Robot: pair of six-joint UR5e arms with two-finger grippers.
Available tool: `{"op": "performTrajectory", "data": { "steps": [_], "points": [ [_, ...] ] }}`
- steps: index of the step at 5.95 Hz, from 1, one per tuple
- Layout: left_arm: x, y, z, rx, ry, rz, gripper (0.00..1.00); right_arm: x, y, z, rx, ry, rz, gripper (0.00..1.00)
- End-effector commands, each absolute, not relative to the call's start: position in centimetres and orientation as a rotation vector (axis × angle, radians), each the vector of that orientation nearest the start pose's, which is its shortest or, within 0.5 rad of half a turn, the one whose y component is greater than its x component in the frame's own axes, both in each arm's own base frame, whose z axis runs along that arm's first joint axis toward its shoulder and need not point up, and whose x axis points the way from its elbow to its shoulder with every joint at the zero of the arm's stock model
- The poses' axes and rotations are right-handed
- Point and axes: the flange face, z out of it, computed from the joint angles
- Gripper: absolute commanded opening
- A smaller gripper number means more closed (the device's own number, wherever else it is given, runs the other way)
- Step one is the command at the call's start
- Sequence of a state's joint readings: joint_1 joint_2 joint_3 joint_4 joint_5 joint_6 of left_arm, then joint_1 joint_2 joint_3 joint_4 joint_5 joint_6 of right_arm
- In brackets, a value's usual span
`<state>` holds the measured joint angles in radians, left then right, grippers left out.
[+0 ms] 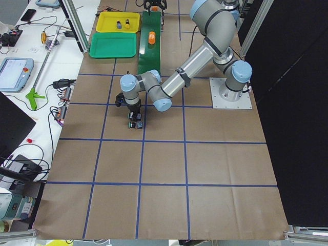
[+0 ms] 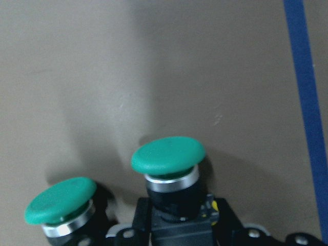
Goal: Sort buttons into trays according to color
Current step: 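Place the green-capped button on the belt with the left gripper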
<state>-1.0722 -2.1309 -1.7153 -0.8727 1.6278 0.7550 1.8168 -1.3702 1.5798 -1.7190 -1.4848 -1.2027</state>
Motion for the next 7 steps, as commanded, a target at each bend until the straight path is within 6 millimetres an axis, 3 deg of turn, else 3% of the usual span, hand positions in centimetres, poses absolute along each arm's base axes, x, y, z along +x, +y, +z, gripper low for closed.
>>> {"op": "performTrajectory", "data": {
  "steps": [1, 2, 3, 4, 6, 7],
  "points": [
    [18.3, -61.4, 19.3, 0.413, 3.05, 0.022, 0.01, 27.8, -50.9, 39.2, -2.005, 2.283, 0.02, 1.0],
    [17.8, -61.2, 21.0, 0.481, 3.034, 0.007, 0.0, 27.8, -50.9, 39.2, -2.005, 2.283, 0.02, 1.0],
    [14.9, -60.4, 23.9, 0.738, 3.0, 0.011, 0.0, 27.8, -50.9, 39.1, -2.004, 2.283, 0.022, 1.0],
    [10.7, -59.7, 28.2, 0.942, 2.945, 0.015, 0.0, 27.8, -50.9, 39.1, -2.004, 2.283, 0.022, 1.0],
    [1.9, -59.4, 30.8, 1.533, 2.69, -0.027, 0.0, 27.8, -50.9, 39.0, -2.005, 2.281, 0.024, 1.0],
    [-1.5, -59.2, 30.1, 1.779, 2.552, 0.004, 0.0, 27.8, -50.9, 38.9, -2.011, 2.273, 0.025, 1.0]
  ]
}}
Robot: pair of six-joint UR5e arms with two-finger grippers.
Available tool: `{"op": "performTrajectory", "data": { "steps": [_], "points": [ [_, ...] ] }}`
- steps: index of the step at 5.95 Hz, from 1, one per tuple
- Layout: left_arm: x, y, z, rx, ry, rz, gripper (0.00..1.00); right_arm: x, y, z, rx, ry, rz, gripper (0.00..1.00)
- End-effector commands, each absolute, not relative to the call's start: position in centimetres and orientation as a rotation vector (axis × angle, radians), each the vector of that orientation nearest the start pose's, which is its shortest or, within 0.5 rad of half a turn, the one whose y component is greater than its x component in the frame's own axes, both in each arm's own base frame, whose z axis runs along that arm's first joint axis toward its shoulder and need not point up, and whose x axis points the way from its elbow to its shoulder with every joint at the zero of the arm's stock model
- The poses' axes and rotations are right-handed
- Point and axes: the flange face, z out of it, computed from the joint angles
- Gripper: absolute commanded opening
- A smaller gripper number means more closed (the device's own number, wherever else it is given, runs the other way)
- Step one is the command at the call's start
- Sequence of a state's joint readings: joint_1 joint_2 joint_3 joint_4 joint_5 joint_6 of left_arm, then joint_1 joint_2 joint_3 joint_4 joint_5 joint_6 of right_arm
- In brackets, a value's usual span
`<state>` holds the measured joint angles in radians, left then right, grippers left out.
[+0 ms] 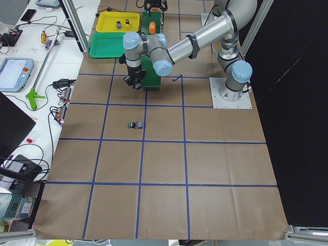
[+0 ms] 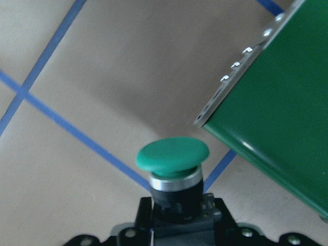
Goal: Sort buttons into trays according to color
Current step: 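Place the green-capped button on the belt with the left gripper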
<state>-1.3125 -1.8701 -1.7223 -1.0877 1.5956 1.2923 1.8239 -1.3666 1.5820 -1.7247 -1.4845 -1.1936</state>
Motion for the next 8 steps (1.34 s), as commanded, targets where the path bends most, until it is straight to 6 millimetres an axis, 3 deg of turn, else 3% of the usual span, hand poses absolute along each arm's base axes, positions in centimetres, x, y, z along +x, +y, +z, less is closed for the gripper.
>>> {"op": "performTrajectory", "data": {
  "steps": [1, 2, 3, 4, 5, 6, 7, 8],
  "points": [
    [-5.0, -57.8, 29.5, 1.993, 2.428, 0.076, 0.0, 27.9, -51.0, 38.7, -2.014, 2.267, 0.027, 1.0],
    [-7.4, -56.7, 26.8, 2.184, 2.292, 0.151, 0.0, 27.9, -51.0, 38.8, -2.02, 2.263, 0.025, 1.0],
    [-9.7, -55.5, 25.8, 2.271, 2.212, 0.158, 0.01, 27.8, -51.0, 38.8, -2.022, 2.259, 0.023, 1.0],
    [-10.8, -54.9, 25.5, 2.278, 2.175, 0.131, 0.11, 27.9, -50.9, 38.7, -2.027, 2.248, 0.022, 1.0],
    [-11.0, -55.0, 25.0, 2.271, 2.185, 0.139, 0.9, 27.9, -50.9, 38.5, -2.044, 2.228, 0.023, 1.0],
    [-10.7, -54.8, 26.0, 2.253, 2.188, 0.121, 0.96, 27.9, -51.1, 38.3, -2.069, 2.207, 0.017, 1.0],
    [-8.9, -55.0, 26.4, 2.203, 2.236, 0.121, 0.98, 27.9, -51.2, 38.3, -2.072, 2.206, 0.002, 1.0],
    [-4.3, -55.7, 26.9, 2.086, 2.329, 0.101, 0.98, 28.0, -51.2, 38.2, -2.077, 2.204, -0.002, 1.0]
  ]
}}
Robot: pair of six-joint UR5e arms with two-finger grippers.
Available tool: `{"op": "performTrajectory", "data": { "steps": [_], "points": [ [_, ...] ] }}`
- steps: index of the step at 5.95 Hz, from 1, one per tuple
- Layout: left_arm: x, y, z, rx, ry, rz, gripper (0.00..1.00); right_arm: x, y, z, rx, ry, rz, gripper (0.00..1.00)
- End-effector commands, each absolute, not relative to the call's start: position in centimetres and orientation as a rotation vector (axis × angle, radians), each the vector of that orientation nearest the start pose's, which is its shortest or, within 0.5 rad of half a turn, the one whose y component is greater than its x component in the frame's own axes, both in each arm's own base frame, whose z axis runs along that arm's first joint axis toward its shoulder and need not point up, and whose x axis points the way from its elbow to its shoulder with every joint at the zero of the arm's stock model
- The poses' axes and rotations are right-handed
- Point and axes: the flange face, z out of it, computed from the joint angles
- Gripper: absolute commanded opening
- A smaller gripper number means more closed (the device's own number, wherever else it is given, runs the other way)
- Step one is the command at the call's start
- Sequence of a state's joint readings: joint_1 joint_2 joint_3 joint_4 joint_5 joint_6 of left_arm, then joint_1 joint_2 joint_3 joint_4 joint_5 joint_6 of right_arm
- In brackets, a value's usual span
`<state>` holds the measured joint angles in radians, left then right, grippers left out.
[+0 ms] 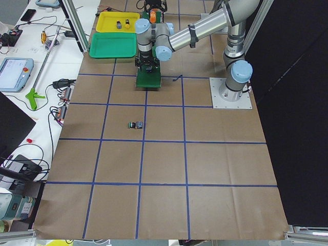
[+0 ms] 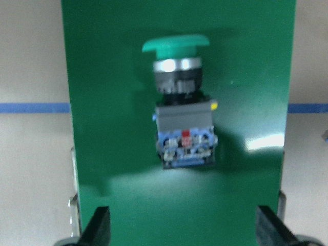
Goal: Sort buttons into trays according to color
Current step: 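Lower the right gripper onto the green button while the left withdraws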
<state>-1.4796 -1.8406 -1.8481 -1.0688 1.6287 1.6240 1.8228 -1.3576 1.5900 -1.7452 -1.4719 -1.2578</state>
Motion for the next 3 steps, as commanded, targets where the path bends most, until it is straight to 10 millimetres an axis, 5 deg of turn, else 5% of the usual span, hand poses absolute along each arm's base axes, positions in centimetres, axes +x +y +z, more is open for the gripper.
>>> {"op": "performTrajectory", "data": {
  "steps": [1, 3],
  "points": [
    [2.1, -56.1, 28.2, 1.859, 2.494, 0.072, 0.98, 28.2, -51.4, 38.0, -2.086, 2.211, -0.039, 1.0],
    [12.8, -56.1, 27.9, 1.364, 2.693, -0.039, 0.98, 28.5, -52.2, 35.0, -2.113, 2.236, -0.158, 1.0]
  ]
}}
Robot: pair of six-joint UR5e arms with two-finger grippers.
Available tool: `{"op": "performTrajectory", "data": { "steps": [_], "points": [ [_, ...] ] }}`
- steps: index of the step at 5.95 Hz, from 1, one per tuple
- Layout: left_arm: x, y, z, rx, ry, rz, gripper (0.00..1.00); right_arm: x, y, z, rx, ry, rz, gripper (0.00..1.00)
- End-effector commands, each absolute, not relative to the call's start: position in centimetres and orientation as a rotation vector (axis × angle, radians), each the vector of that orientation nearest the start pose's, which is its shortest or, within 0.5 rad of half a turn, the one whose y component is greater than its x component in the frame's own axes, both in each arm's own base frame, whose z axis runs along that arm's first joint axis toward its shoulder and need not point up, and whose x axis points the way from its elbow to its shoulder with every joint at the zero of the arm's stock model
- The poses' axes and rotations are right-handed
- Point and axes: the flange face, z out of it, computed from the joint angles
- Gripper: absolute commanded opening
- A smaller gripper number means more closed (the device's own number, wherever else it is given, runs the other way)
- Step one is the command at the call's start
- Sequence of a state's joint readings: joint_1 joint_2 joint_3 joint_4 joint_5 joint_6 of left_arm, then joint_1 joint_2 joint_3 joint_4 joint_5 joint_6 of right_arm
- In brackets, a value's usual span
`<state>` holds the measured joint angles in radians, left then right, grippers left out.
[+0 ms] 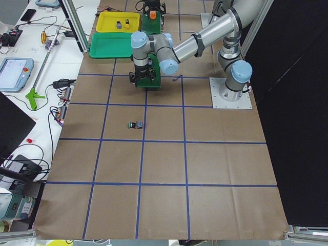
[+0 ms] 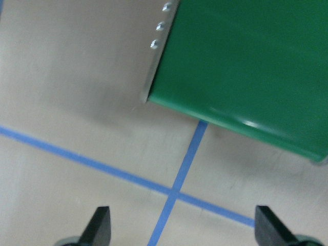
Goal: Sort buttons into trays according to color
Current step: 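Lower the right gripper onto the green button while the left withdraws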
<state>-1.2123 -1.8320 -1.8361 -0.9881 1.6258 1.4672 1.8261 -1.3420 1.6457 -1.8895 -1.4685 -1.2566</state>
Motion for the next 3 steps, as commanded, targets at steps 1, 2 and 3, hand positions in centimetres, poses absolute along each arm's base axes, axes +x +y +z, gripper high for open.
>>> {"op": "performTrajectory", "data": {
  "steps": [1, 2, 3],
  "points": [
    [17.2, -55.8, 27.1, 1.039, 2.848, -0.048, 0.98, 28.8, -52.9, 34.3, -2.111, 2.231, -0.193, 1.0],
    [19.2, -56.5, 25.3, 0.635, 2.973, -0.051, 0.98, 29.9, -53.3, 33.5, -2.126, 2.229, -0.232, 1.0],
    [21.2, -57.6, 23.7, 0.547, 2.999, -0.033, 0.98, 31.2, -53.6, 32.5, -2.151, 2.215, -0.266, 1.0]
  ]
}}
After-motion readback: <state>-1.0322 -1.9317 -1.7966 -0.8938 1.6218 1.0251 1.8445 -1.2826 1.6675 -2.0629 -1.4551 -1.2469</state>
